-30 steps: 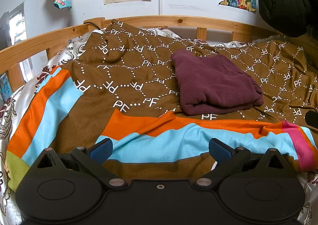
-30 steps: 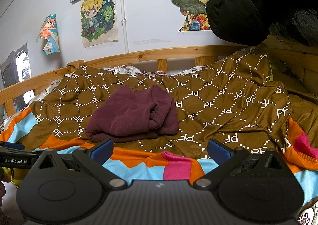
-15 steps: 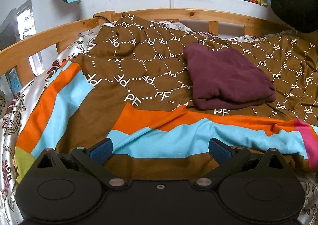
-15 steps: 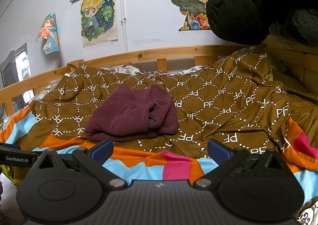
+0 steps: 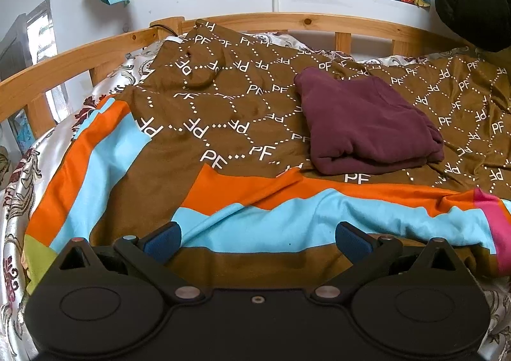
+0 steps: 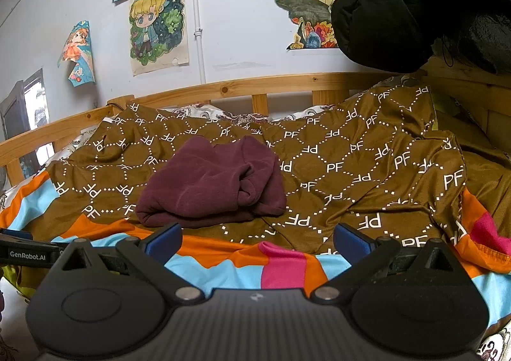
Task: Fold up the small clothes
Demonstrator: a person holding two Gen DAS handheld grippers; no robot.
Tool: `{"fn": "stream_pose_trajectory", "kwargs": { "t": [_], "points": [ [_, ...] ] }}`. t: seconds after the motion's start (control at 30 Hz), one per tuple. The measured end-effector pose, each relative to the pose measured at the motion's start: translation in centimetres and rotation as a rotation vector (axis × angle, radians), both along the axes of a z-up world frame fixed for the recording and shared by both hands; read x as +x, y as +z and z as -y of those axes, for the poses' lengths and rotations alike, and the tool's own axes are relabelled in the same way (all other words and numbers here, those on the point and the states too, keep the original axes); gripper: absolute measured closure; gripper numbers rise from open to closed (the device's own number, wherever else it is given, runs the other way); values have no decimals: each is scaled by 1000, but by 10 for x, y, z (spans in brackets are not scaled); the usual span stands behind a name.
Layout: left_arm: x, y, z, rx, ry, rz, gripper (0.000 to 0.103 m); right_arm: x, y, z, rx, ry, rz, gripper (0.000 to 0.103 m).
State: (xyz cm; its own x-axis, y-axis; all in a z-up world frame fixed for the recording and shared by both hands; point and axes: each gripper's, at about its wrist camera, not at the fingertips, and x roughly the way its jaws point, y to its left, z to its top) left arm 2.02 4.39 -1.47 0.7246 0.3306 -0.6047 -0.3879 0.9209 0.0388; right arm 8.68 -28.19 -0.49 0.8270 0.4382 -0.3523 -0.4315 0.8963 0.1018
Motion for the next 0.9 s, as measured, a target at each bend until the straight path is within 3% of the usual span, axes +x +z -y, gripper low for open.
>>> {"fn": "stream_pose_trajectory", "kwargs": {
  "t": [0.9],
  "points": [
    [1, -2, 0, -7, 6, -10, 1, 1, 0, 1, 1, -1, -2, 0]
  ]
}}
